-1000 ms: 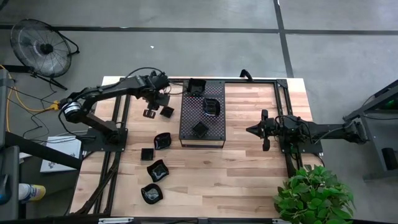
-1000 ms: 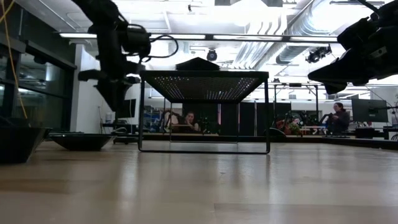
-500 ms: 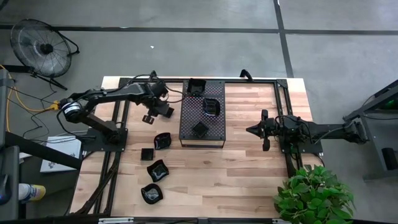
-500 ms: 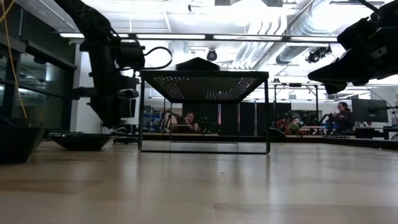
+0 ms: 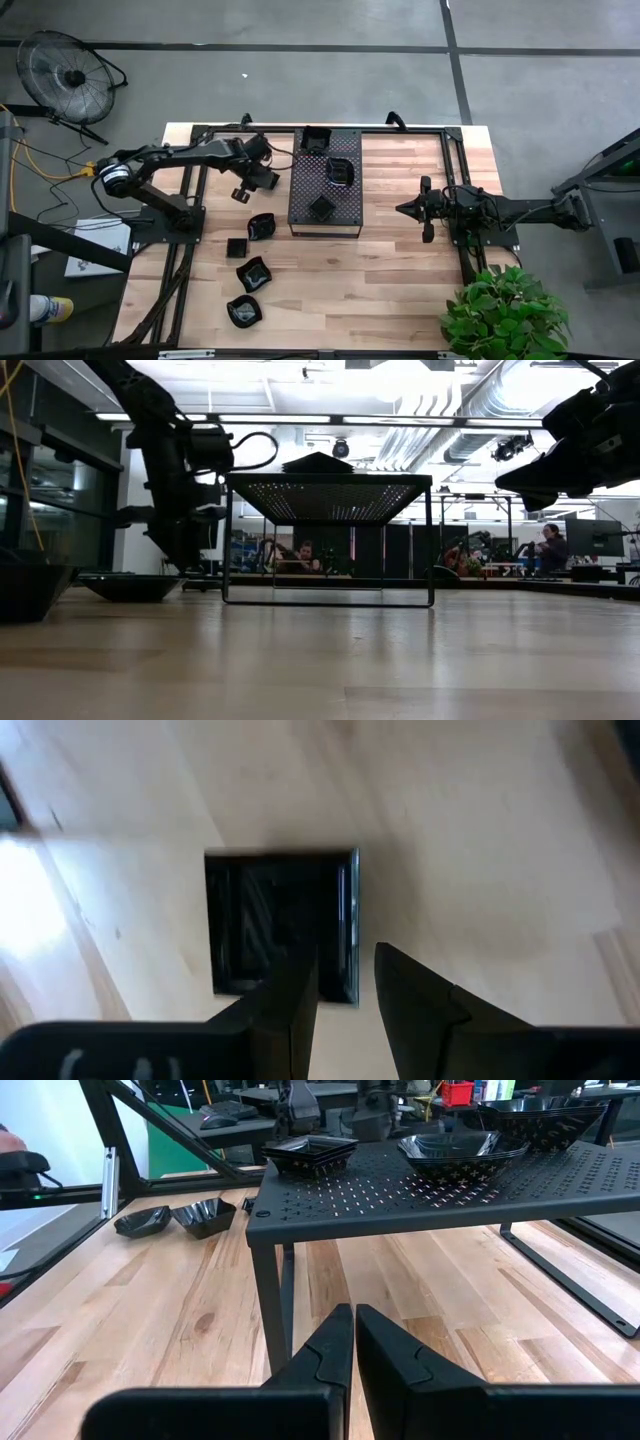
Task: Pick & Place Mini shaped plates
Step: Stack the black square shape plate on top of the other black square shape plate on the shelf
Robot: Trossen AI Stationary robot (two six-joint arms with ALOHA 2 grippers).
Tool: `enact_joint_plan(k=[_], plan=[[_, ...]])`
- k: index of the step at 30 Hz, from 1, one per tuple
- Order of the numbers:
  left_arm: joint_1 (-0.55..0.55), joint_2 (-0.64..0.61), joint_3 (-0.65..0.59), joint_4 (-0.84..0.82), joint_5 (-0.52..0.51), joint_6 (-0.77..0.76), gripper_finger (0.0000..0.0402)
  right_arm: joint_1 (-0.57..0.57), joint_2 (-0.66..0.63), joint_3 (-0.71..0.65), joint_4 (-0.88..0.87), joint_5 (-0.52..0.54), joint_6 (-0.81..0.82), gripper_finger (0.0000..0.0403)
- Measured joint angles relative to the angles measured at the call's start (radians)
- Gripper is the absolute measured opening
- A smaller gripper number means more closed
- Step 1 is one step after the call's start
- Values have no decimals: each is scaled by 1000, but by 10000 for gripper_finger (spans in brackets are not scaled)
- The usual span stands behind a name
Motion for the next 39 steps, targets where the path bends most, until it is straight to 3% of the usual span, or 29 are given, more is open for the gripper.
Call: enact_joint_plan(k=[4, 11, 18, 22, 32, 39], plan=[[-61, 0, 0, 24, -35, -10, 99, 0, 0, 0, 0, 0, 0, 12], [-141, 1, 0, 21, -192, -55, 108, 0, 0, 0, 0, 0, 0, 12], [-138, 41, 0, 49, -195, -63, 184, 0, 0, 0, 0, 0, 0, 12], [-138, 71, 0, 58, -201, -56, 208, 0, 0, 0, 0, 0, 0, 12], [-138, 107, 0, 102, -260, -78, 187, 0, 0, 0, 0, 0, 0, 12], [-110, 107, 0, 99, -223, -78, 150, 0, 0, 0, 0, 0, 0, 12]])
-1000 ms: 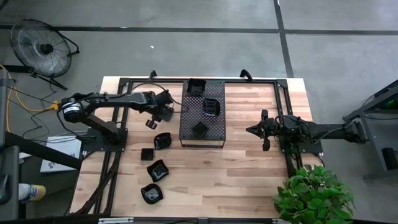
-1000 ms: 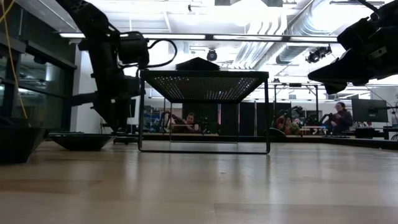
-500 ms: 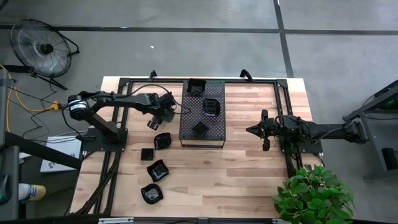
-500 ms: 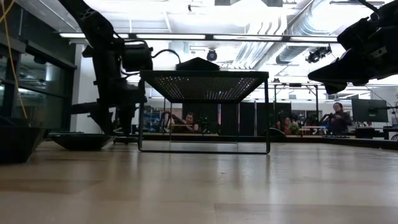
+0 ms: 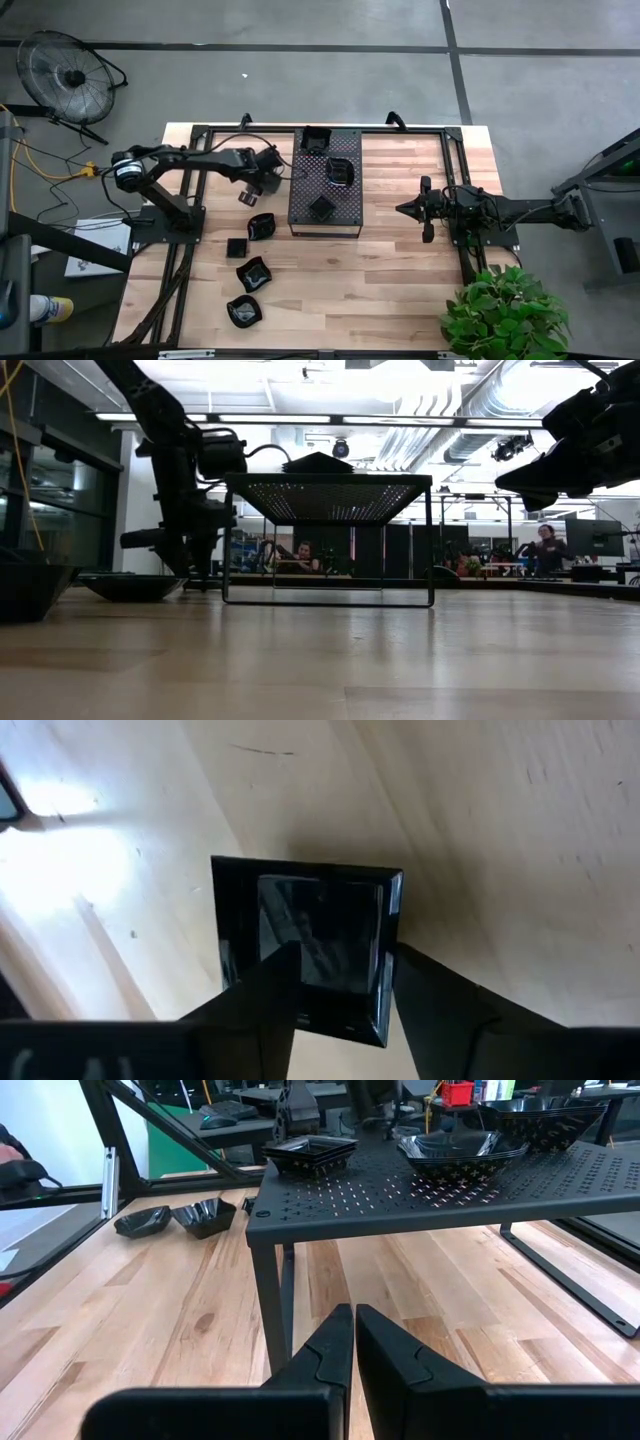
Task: Pick & Place Mini shaped plates
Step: Stack the black square shape plate on top of the other black square shape plate on the shelf
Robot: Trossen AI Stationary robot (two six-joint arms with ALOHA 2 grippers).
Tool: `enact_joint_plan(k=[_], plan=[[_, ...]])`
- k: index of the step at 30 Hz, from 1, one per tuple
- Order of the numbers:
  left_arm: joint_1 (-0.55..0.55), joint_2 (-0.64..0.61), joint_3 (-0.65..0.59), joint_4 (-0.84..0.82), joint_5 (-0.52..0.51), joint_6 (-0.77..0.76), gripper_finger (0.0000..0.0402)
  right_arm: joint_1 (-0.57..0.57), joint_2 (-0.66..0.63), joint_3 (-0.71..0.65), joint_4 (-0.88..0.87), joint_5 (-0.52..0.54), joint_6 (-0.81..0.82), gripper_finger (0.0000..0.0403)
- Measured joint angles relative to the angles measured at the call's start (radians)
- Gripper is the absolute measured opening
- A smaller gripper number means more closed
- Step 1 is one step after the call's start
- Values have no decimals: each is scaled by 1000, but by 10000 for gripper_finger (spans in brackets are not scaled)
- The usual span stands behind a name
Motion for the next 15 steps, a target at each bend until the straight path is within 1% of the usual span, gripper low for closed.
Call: enact_joint_plan(k=[8, 15], plan=[[46, 0, 0, -21, 41, 0, 127, 0, 0, 0, 0, 0, 0, 12], [44, 0, 0, -21, 46, 5, 112, 0, 0, 0, 0, 0, 0, 12]])
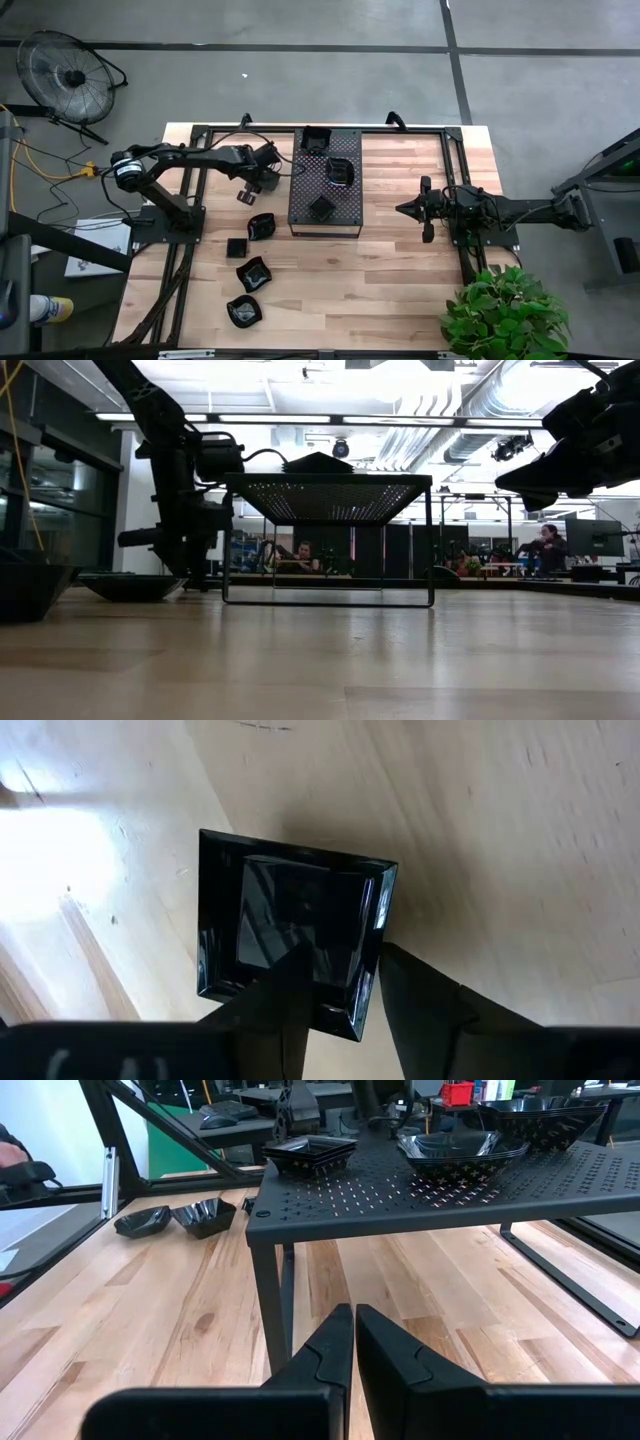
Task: Pick & Place Mini shaped plates
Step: Stack the black square shape plate on top of the other black square shape plate on the shelf
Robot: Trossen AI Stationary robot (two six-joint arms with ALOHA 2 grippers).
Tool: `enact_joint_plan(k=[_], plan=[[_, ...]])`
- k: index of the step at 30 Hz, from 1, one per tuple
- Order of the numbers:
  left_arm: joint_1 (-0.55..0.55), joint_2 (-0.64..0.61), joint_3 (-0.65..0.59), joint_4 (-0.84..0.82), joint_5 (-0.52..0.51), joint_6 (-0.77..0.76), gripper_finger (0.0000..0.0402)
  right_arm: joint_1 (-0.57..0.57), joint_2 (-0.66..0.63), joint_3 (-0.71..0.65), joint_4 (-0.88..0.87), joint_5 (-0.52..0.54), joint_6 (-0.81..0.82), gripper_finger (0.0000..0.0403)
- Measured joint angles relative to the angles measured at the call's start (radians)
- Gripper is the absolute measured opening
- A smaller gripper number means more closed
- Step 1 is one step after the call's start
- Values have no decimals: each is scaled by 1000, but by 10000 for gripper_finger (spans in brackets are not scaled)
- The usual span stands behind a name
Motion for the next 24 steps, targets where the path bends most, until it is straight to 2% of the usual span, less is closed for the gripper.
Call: enact_joint_plan(k=[24], plan=[[0, -1, 0, -11, 14, -4, 20, 0, 0, 0, 0, 0, 0, 12]])
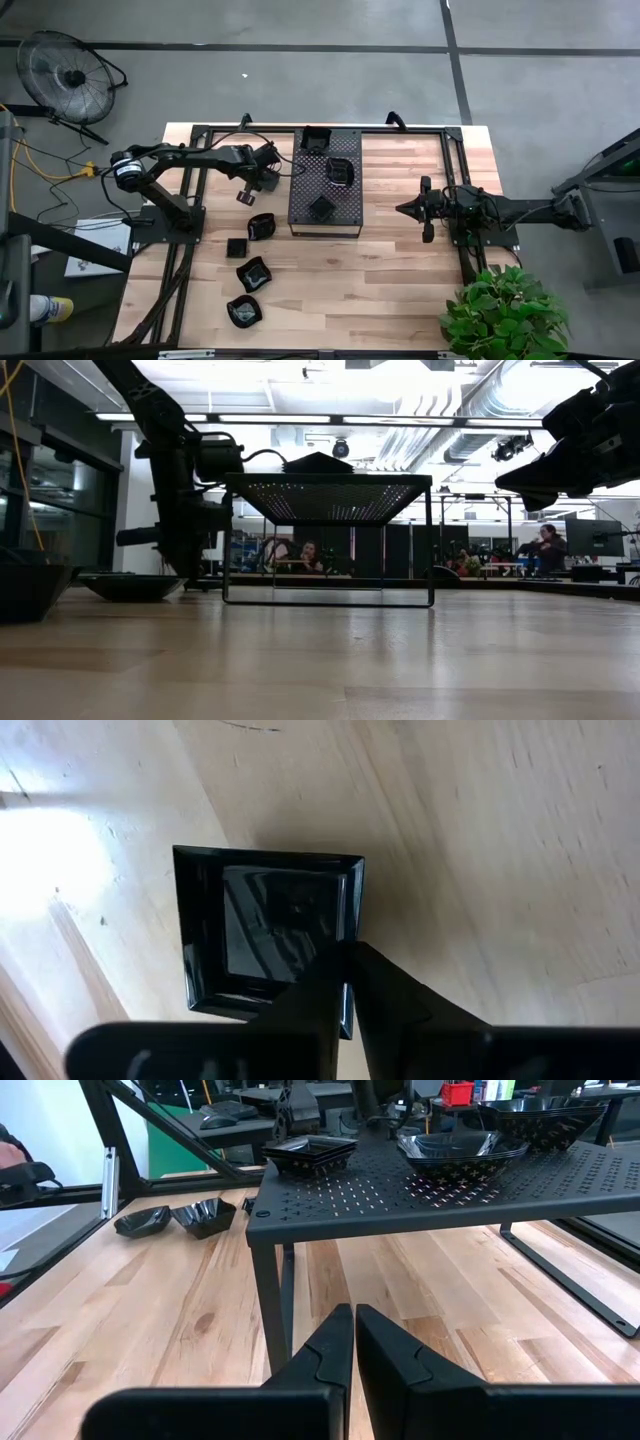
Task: Pick & Place Mini shaped plates
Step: Stack the black square shape plate on top of the other black square shape plate on the shelf
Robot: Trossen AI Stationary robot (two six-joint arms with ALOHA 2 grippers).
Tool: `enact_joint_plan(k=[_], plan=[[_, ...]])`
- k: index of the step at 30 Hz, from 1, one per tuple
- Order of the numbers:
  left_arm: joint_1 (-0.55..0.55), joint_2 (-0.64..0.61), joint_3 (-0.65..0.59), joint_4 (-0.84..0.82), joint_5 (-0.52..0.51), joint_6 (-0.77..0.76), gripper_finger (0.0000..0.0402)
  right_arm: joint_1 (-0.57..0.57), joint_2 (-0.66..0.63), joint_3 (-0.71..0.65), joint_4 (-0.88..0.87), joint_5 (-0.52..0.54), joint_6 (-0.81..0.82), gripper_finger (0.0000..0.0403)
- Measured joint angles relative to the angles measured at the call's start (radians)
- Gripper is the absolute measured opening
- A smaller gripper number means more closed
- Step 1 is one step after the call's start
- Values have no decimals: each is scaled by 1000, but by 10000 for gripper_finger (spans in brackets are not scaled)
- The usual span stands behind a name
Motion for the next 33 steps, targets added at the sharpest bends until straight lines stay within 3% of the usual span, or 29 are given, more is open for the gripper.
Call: enact_joint_plan(k=[5, 33], plan=[[0, -1, 1, 1, -6, -4, 3, 0, 0, 0, 0, 0, 0, 12], [0, -29, 8, -22, -33, -78, 0, 0, 0, 0, 0, 0, 0, 12]])
